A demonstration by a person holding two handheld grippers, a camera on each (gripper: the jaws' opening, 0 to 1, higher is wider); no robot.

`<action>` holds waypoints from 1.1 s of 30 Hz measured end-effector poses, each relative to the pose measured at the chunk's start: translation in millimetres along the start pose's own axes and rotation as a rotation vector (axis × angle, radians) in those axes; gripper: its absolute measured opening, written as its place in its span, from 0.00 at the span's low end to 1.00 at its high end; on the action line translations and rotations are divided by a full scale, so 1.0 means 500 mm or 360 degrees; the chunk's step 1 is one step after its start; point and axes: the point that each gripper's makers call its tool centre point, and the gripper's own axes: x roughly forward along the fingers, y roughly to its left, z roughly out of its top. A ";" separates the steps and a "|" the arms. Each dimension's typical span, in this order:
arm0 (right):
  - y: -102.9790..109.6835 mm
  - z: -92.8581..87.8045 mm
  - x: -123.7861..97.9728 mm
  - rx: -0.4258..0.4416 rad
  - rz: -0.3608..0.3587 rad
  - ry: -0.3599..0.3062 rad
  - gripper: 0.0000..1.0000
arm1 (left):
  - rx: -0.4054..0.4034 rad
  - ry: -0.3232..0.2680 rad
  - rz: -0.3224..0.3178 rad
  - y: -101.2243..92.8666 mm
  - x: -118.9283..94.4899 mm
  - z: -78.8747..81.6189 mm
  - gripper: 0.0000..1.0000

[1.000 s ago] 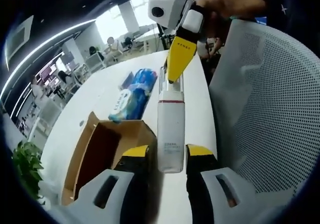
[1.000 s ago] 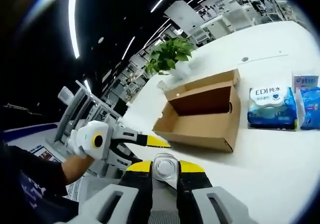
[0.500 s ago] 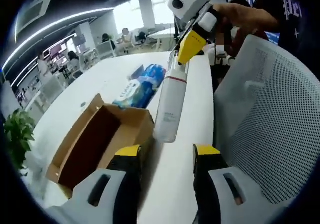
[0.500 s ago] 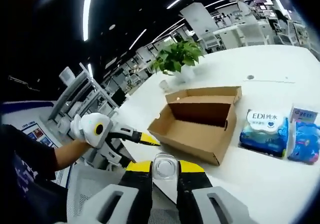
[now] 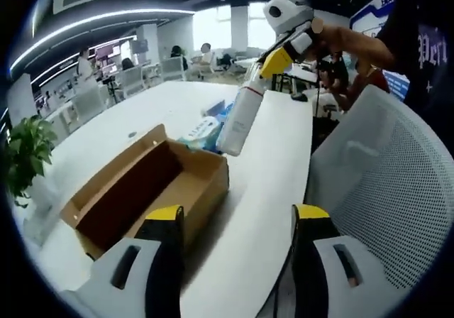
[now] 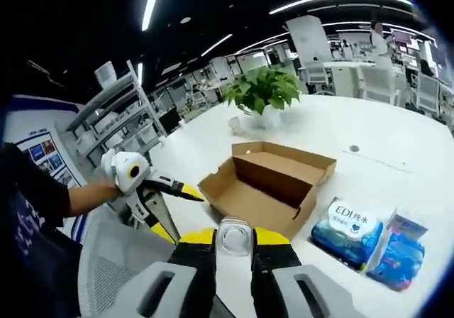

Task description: Operate the shoe box by opening the lid, removing the specified soft item, and placing it in the target area until the item is outside and the box remains undamaged.

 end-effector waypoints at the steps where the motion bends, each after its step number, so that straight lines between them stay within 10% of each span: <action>1: -0.004 0.004 -0.002 -0.0026 -0.0006 0.0007 0.12 | -0.0022 -0.0006 0.0006 0.001 -0.002 0.000 0.63; 9: -0.060 0.059 -0.022 -0.0317 -0.0060 0.0067 0.12 | -0.0188 -0.0156 0.0119 0.020 -0.040 0.022 0.68; 33: -0.210 0.133 -0.029 -0.0836 -0.0090 0.0234 0.13 | -0.0292 -0.0191 0.0383 -0.021 -0.120 -0.020 0.92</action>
